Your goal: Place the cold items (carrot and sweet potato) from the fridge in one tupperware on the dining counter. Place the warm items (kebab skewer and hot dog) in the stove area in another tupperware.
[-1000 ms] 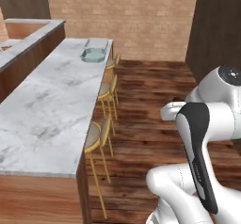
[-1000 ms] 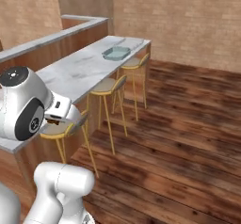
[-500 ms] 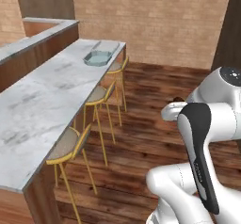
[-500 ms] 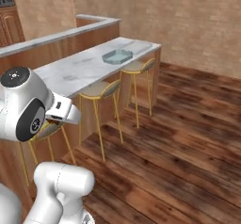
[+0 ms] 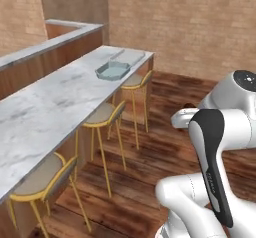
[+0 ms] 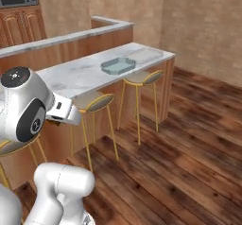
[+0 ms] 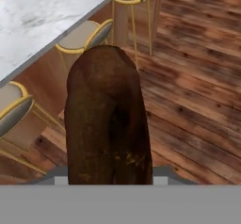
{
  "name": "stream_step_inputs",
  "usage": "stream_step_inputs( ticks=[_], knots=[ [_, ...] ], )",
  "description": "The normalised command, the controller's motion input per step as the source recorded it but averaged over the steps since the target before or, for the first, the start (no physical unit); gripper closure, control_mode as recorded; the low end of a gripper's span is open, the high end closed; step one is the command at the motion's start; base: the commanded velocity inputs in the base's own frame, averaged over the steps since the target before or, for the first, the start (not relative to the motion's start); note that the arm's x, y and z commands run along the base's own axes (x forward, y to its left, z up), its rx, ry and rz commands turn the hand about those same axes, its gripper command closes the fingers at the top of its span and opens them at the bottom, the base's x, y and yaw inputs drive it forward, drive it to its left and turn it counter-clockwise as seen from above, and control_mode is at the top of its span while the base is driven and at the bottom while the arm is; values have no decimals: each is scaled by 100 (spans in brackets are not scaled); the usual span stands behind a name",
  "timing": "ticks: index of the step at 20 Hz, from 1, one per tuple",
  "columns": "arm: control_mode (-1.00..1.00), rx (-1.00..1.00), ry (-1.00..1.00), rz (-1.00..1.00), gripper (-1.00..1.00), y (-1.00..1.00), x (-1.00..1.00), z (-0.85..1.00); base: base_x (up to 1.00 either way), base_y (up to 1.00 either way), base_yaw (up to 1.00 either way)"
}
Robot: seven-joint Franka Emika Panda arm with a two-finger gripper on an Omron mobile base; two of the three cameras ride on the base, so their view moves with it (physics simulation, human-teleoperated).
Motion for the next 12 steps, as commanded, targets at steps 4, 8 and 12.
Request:
stream_step_inputs(
  ticks=[4, 8, 12],
  knots=[
    [100, 0, 0, 0, 100, 0, 0, 0, 71, -78, 39],
    [100, 0, 0, 0, 100, 0, 0, 0, 74, -73, 41],
    [100, 0, 0, 0, 100, 0, 0, 0, 74, -72, 42]
  ],
)
